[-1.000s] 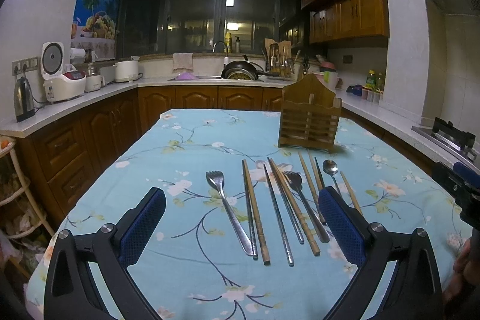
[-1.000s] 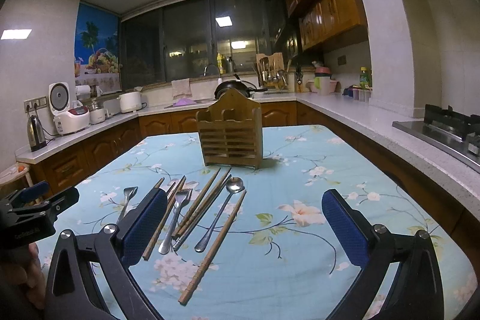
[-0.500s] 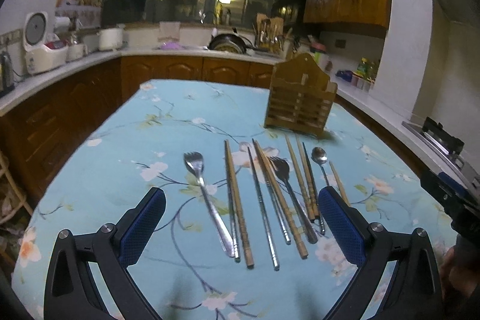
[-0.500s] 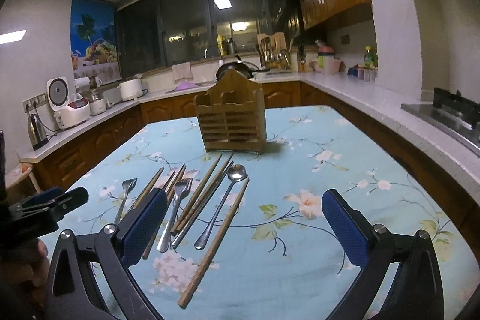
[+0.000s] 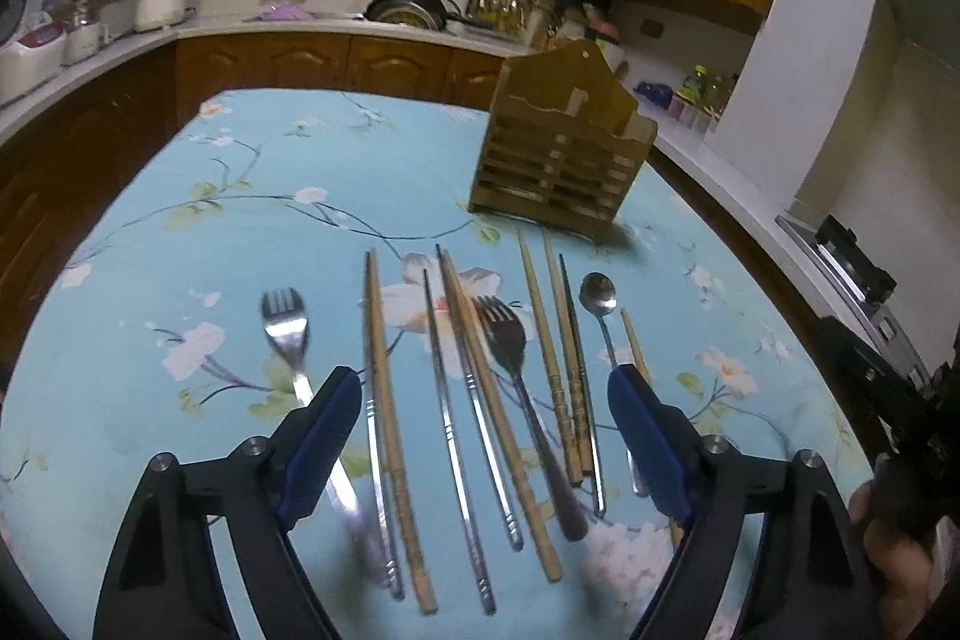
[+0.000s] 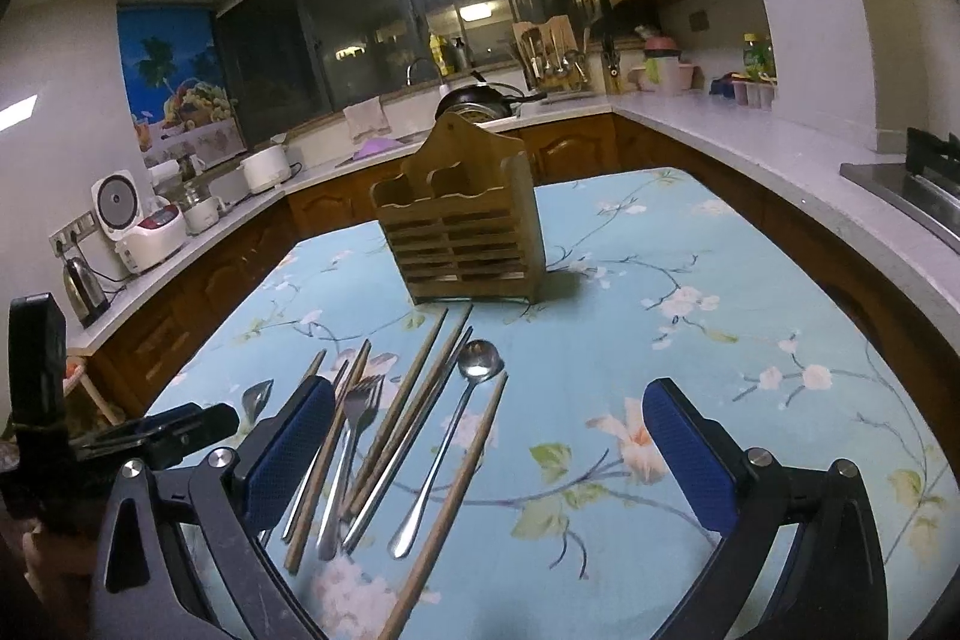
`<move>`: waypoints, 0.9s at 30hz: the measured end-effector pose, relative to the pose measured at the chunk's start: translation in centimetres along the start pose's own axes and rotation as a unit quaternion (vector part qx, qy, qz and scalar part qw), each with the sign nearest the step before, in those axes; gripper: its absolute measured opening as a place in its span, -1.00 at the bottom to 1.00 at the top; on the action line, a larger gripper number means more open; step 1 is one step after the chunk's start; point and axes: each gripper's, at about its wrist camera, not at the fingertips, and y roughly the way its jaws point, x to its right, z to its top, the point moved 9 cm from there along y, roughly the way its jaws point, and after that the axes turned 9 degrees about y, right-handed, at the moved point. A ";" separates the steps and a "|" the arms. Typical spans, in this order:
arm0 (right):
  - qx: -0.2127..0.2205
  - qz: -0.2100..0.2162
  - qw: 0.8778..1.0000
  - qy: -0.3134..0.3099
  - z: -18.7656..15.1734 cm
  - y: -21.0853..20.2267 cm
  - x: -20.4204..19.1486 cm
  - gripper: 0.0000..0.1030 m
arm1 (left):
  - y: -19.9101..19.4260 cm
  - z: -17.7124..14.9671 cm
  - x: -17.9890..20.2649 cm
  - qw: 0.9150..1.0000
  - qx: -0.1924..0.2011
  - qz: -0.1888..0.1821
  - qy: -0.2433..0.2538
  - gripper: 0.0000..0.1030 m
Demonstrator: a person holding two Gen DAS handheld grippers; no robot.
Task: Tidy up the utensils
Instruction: 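Grasp the steel fork with the left tool while the right tool grasps a steel spoon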
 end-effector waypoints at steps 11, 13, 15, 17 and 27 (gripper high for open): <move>-0.073 0.028 0.997 0.016 1.7 6.8 0.5 0.54 | 5.3 1.9 0.9 0.997 -0.065 -0.031 0.018 0.09; -0.092 0.029 0.995 0.009 1.5 8.4 0.4 0.39 | 5.9 2.1 0.7 0.996 -0.074 -0.038 0.017 0.04; -0.114 0.040 0.993 0.009 1.1 10.0 0.4 0.27 | 6.8 2.4 0.6 0.995 -0.084 -0.041 0.018 -0.01; -0.135 0.043 0.990 0.007 0.7 11.7 0.6 0.16 | 7.7 2.4 0.5 0.994 -0.097 -0.046 0.017 -0.12; -0.186 0.057 0.981 0.004 -0.7 15.7 0.9 -0.11 | 10.8 2.2 0.3 0.989 -0.143 -0.041 0.023 -0.35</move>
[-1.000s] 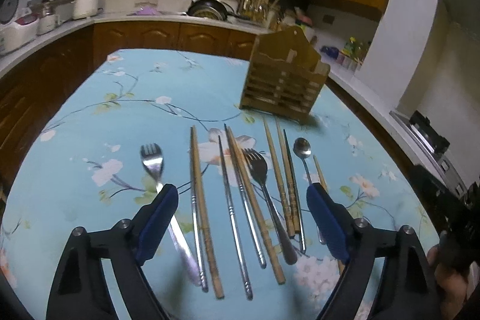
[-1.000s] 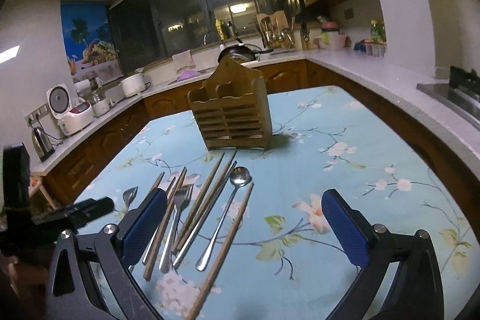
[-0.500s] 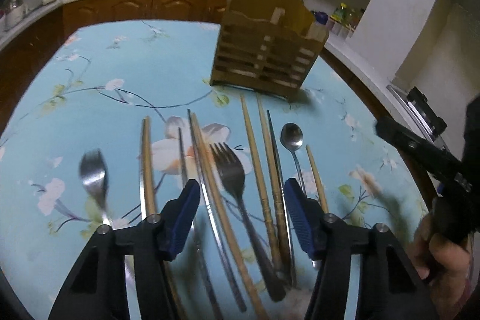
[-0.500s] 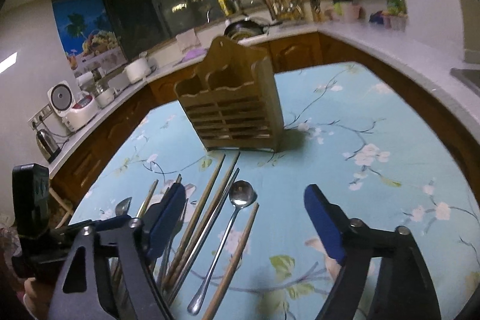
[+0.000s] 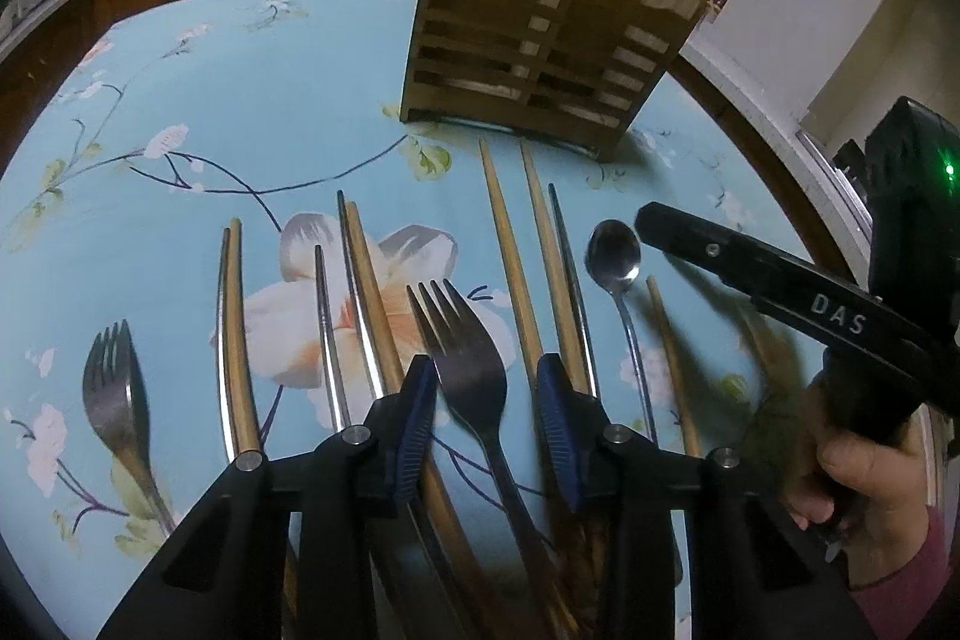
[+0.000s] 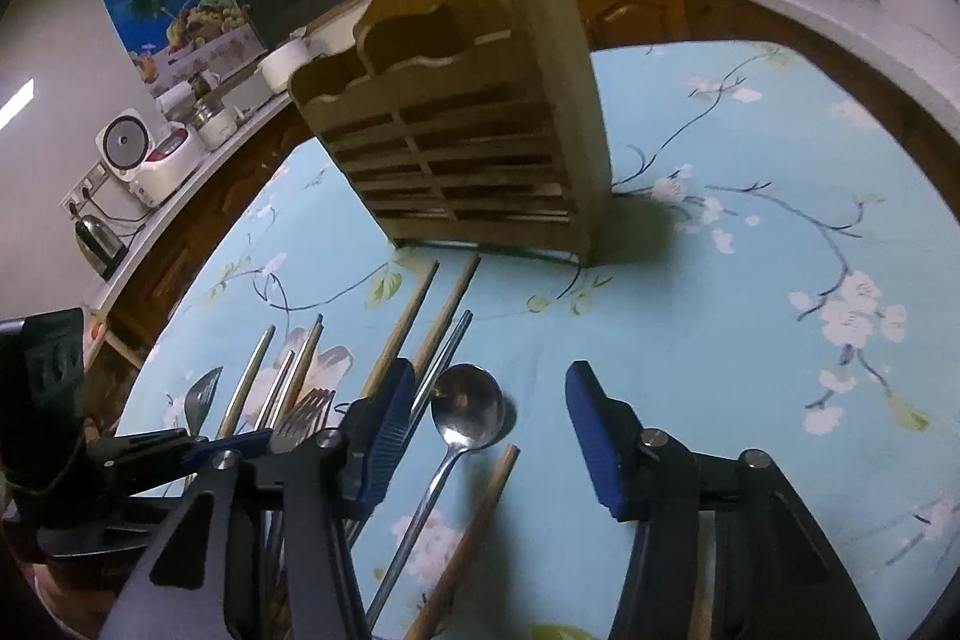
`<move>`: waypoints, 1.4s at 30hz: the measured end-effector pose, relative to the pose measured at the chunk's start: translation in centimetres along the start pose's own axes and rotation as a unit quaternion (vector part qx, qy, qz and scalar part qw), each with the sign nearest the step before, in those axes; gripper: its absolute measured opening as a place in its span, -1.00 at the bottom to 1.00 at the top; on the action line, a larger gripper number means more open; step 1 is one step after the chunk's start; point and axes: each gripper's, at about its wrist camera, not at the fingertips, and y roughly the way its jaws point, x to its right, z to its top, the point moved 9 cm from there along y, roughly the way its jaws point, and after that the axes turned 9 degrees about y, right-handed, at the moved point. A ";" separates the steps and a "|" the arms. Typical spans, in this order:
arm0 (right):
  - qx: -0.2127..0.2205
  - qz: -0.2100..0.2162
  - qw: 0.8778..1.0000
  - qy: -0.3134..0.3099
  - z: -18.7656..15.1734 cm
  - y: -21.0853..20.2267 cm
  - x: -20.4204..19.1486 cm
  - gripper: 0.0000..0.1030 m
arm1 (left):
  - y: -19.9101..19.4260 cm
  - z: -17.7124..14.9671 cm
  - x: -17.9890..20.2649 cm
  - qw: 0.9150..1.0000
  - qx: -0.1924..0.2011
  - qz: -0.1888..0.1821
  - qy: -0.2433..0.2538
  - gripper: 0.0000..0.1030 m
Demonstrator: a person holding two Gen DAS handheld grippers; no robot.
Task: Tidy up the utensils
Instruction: 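Grasp the steel fork with the left tool while the right tool grasps a steel spoon, then carry fork and spoon over the wooden holder and open both tools to drop them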
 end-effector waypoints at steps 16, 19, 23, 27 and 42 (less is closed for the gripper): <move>0.021 0.013 0.999 -0.031 0.4 -2.6 -1.7 -0.95 | 0.1 0.7 -0.7 0.997 0.040 -0.051 -0.031 -0.96; 0.045 0.018 0.998 -0.030 0.9 -4.9 -2.2 -0.95 | -1.5 0.9 -0.7 0.996 0.060 -0.053 -0.031 -0.97; 0.082 0.015 0.996 -0.038 1.6 -8.1 -3.4 -0.95 | -4.4 1.1 -0.4 0.994 0.088 -0.054 -0.029 -0.98; 0.121 0.003 0.991 -0.061 2.8 -10.9 -4.7 -0.95 | -7.1 1.2 -0.2 0.991 0.115 -0.056 -0.029 -0.98; 0.196 -0.029 0.976 -0.094 5.8 -15.0 -7.0 -0.95 | -12.3 2.5 -0.6 0.981 0.183 -0.051 -0.025 -0.99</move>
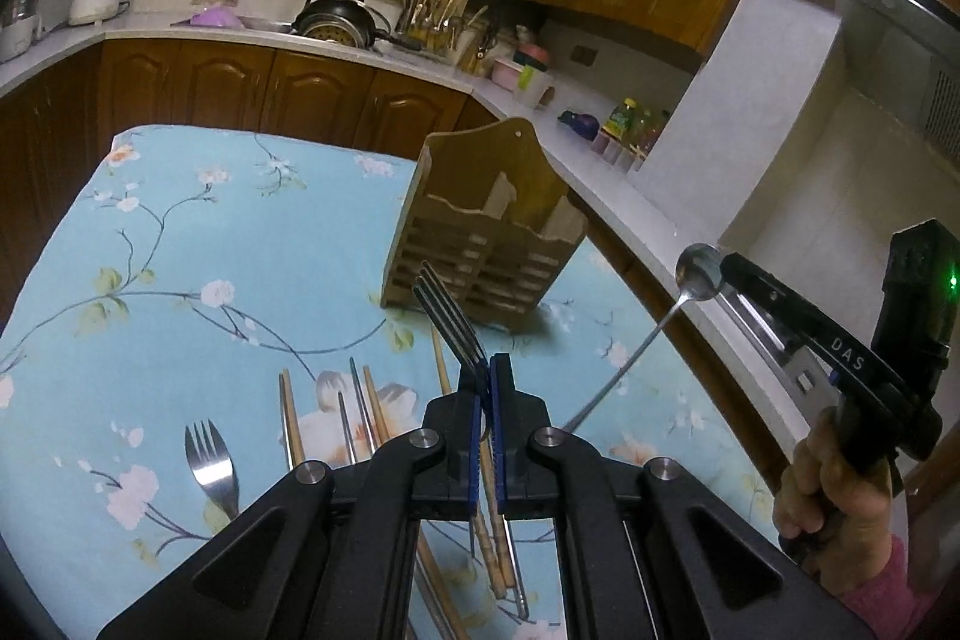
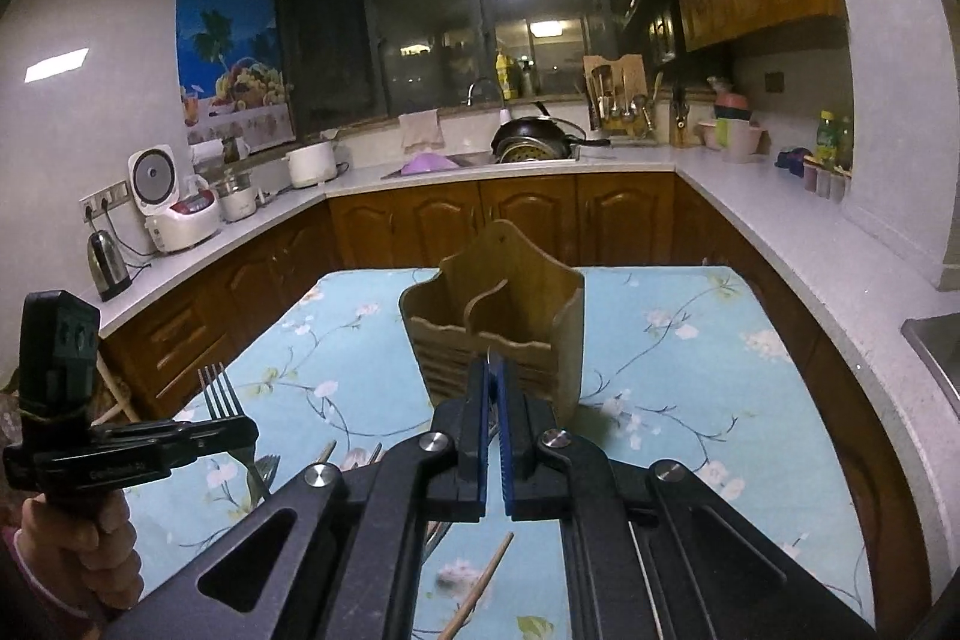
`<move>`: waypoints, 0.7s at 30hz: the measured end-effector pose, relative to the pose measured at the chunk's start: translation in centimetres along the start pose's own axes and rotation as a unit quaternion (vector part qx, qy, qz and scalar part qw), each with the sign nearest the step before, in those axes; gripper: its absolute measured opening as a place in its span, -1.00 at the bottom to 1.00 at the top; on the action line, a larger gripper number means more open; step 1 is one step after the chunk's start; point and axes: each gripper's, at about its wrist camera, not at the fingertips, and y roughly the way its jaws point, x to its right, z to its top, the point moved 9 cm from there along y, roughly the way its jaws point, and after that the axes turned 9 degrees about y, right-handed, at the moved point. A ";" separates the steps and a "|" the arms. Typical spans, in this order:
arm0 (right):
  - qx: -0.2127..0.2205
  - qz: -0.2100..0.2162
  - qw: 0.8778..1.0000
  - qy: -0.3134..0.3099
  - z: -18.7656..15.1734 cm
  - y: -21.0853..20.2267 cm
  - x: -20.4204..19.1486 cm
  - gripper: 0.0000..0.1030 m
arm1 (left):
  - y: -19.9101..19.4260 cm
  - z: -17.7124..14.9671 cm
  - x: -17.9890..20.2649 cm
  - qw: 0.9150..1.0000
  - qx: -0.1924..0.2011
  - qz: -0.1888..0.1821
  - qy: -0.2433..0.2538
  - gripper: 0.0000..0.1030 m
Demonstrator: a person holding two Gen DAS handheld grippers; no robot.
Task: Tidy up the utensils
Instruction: 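Carry fork and spoon over the wooden holder and open both tools to drop them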
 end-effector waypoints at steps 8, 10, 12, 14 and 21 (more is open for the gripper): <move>0.029 -0.009 0.999 -0.009 2.4 -0.2 0.3 -0.95 | 0.3 2.8 -0.3 1.000 0.018 0.006 0.006 -0.99; 0.041 -0.012 0.999 -0.008 3.8 0.0 0.5 -0.95 | 0.5 4.1 -0.4 1.000 0.026 0.009 0.011 -0.99; 0.053 -0.013 0.998 -0.005 5.0 0.0 0.8 -0.95 | 1.0 5.8 -0.5 0.999 0.038 0.014 0.019 -0.99; 0.068 -0.013 0.998 0.002 6.7 0.2 1.1 -0.95 | 1.6 7.8 -0.5 0.998 0.054 0.020 0.029 -0.99; 0.119 -0.027 0.992 0.007 12.5 1.6 2.5 -0.95 | 5.2 13.6 -1.1 0.994 0.094 0.033 0.040 -0.99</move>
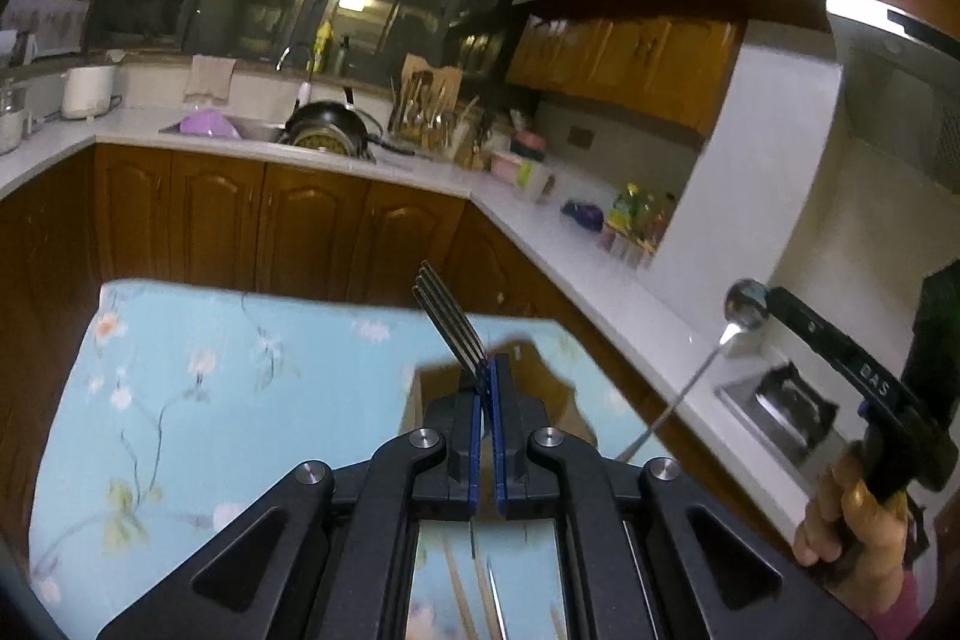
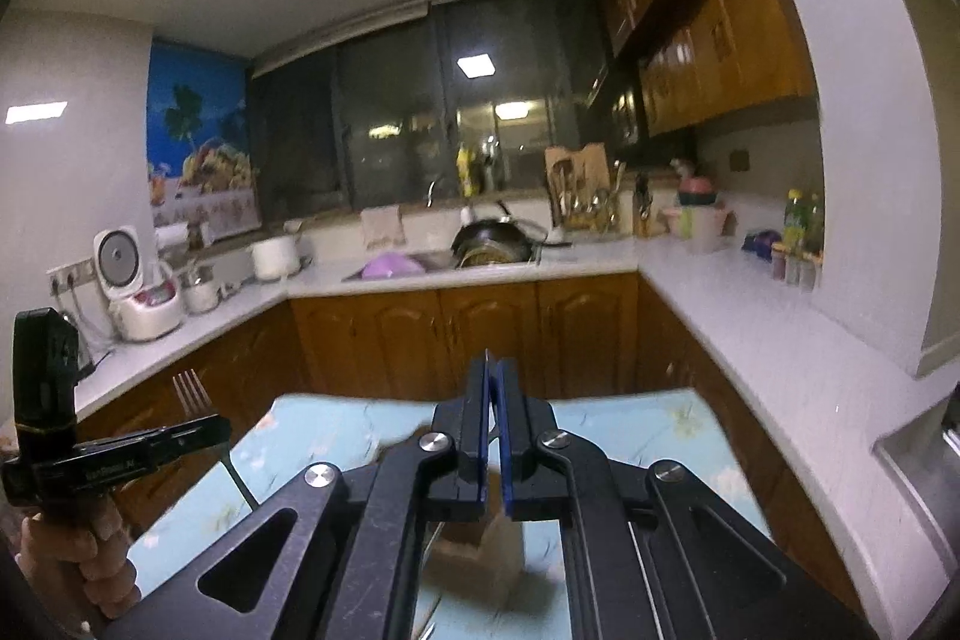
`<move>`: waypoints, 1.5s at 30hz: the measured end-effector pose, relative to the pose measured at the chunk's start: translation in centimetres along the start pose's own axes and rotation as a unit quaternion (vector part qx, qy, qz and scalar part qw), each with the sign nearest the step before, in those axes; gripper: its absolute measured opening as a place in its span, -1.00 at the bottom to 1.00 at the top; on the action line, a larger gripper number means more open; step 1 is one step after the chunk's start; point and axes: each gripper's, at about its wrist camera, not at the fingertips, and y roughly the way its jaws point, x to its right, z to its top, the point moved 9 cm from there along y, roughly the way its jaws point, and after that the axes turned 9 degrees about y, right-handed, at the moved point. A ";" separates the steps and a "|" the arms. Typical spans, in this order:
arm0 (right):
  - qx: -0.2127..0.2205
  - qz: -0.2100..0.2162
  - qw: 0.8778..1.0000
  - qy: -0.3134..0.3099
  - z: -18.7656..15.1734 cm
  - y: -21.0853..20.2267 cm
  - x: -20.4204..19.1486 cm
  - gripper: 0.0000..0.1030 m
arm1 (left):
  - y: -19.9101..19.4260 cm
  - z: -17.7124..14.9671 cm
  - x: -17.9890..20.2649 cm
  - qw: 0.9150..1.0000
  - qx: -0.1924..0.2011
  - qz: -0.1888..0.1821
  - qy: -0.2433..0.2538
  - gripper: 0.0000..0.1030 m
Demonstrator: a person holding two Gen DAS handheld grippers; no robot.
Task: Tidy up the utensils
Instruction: 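Carry fork and spoon over the wooden holder and open both tools to drop them, then move both open tools back down to the remaining utensils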
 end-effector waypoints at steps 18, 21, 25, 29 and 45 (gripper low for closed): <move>-0.057 -0.032 0.998 -0.006 -7.2 8.9 2.5 -0.95 | 16.1 -4.7 -1.5 0.999 -0.028 0.044 -0.001 -0.97; -0.073 -0.028 0.997 -0.006 -8.5 9.4 2.4 -0.95 | 17.1 -4.9 -1.4 0.998 -0.036 0.042 0.002 -0.97; -0.089 -0.022 0.996 -0.004 -9.8 9.6 2.5 -0.95 | 16.4 -5.2 -1.9 0.998 -0.046 0.040 0.003 -0.95; -0.092 -0.020 0.996 0.000 -9.6 9.4 2.6 -0.95 | 15.2 -4.8 -1.8 0.998 -0.045 0.042 0.005 -0.95; -0.098 -0.008 0.993 0.062 -8.7 9.0 4.4 -0.02 | 13.0 -3.9 -2.1 0.997 -0.044 0.055 -0.005 -0.34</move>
